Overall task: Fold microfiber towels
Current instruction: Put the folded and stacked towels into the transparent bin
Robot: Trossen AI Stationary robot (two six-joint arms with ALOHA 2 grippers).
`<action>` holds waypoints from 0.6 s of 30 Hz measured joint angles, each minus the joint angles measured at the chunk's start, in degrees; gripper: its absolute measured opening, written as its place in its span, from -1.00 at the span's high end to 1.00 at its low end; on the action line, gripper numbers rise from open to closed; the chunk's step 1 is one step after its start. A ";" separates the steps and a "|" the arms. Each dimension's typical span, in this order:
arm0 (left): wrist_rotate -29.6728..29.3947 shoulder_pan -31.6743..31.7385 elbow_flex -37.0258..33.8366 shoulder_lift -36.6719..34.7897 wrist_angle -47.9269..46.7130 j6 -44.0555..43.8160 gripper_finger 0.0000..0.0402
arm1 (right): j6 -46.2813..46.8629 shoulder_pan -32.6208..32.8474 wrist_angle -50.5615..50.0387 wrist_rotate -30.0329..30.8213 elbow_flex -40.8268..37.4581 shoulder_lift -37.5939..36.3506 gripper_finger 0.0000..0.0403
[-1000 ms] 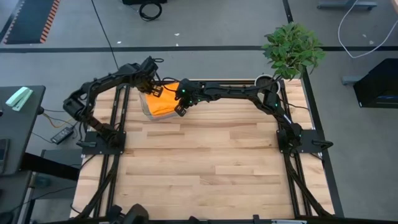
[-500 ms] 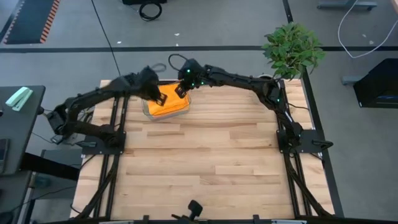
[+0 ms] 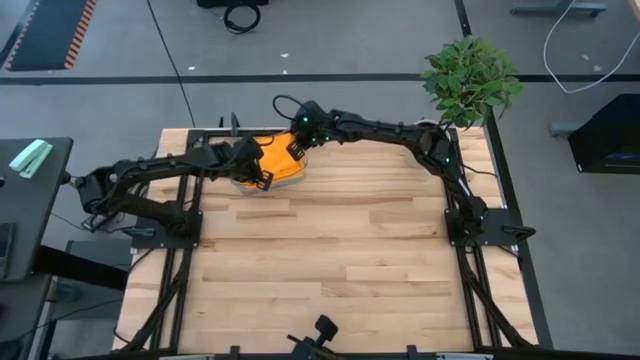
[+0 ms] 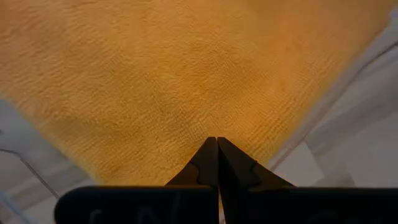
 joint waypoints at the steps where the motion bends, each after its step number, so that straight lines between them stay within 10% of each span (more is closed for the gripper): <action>1: -0.67 -0.14 0.10 -0.10 -0.12 -0.32 0.97 | 0.17 -0.21 -0.21 0.03 -0.06 0.00 1.00; 12: -10.99 2.57 10.80 -11.57 -16.10 -0.11 0.97 | -0.12 -0.37 -11.39 -3.35 2.61 -5.74 1.00; 18: -3.13 7.86 2.49 -19.21 -25.75 -10.22 0.98 | -1.26 -2.21 -18.79 -5.48 -2.16 -12.56 1.00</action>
